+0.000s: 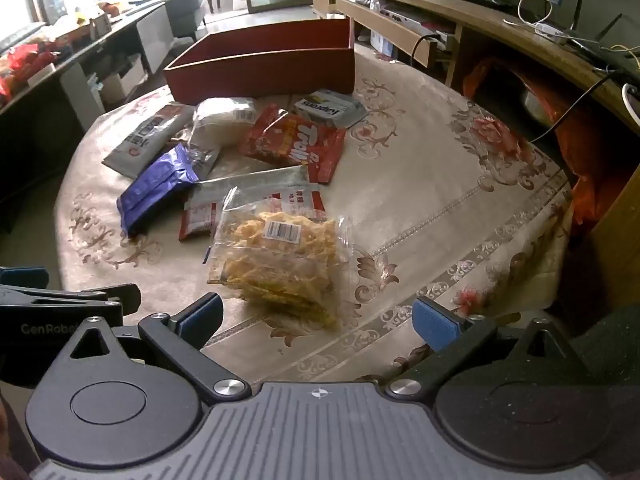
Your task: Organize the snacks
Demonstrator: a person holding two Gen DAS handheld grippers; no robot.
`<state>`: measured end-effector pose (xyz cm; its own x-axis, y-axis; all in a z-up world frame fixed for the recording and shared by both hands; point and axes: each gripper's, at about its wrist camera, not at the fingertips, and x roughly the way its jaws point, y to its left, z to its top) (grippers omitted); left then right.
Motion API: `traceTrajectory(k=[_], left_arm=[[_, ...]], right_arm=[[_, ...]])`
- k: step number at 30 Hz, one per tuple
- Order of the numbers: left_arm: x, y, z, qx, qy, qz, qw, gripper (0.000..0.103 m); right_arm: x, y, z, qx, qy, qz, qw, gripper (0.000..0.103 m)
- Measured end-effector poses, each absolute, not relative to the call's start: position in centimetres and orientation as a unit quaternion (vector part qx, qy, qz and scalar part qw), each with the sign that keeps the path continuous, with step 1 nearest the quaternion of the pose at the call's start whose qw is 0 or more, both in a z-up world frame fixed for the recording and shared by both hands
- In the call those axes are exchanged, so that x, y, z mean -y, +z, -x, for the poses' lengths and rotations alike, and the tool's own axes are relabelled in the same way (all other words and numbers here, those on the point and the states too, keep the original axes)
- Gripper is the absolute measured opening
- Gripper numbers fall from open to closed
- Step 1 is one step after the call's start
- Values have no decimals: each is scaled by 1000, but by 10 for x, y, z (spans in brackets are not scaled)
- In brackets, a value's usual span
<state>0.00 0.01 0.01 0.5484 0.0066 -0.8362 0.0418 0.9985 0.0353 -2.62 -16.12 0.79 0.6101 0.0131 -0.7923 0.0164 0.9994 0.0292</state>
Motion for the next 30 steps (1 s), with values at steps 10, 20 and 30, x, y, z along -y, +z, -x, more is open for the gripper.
traceTrajectory(k=[10,20,30], left_arm=[[-4,-3,-1,-478,-7,-22,878,103],[-3,-4,-1,-480,-8,-22,877,103],[-1,-4,-1,-481,-9,-23,876,103]], right_arm=[[162,7,25,-445,1,-14,895,102],[159,5,26,-446,1,-10,895,102],[159,5,25,-448,1,-10,894,102]])
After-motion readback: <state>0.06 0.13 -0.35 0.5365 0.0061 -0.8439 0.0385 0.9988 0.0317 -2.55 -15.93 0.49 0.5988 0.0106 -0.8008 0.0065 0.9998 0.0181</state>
